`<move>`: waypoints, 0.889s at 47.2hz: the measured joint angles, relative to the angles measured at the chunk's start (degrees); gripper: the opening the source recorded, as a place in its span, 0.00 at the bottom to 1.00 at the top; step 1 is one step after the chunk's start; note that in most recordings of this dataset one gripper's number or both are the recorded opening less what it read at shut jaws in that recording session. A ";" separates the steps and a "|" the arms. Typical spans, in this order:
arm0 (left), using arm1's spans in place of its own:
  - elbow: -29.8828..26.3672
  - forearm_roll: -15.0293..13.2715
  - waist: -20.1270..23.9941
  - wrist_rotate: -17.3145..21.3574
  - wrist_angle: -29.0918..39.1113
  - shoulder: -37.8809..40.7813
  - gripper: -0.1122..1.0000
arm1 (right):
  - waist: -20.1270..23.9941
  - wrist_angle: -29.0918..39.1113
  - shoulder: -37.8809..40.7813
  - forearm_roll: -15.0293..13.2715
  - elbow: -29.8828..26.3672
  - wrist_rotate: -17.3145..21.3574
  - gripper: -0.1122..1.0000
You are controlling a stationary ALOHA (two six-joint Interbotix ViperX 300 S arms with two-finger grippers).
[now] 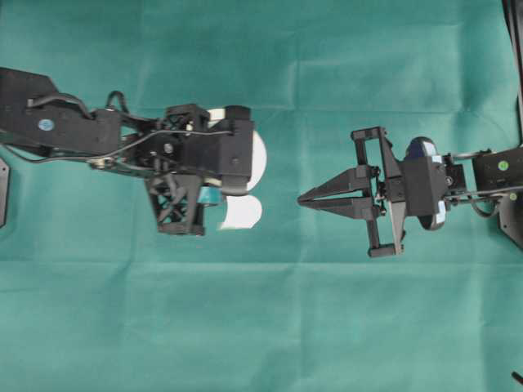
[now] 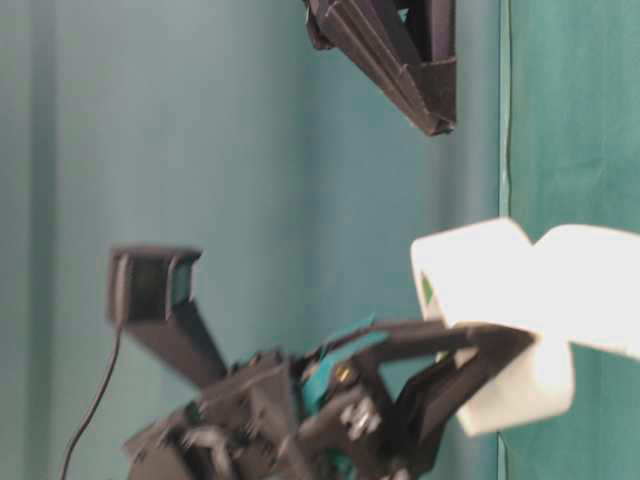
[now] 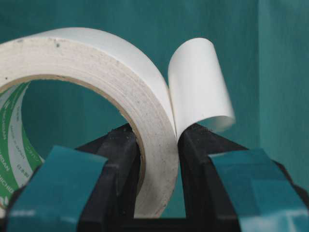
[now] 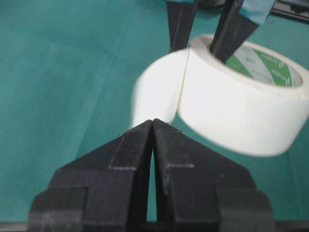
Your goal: Peel off the duct tape with your right arm.
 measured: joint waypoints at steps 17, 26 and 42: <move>-4.22 0.00 -0.18 0.00 0.00 7.82 0.28 | 0.00 0.00 0.00 0.00 0.88 0.09 0.02; -5.01 -0.09 0.44 -0.09 0.00 10.55 0.28 | 0.09 0.00 0.00 0.00 1.23 0.09 0.02; -6.15 0.00 0.53 0.79 0.00 14.15 0.28 | 0.09 0.00 0.00 0.00 1.93 0.09 0.02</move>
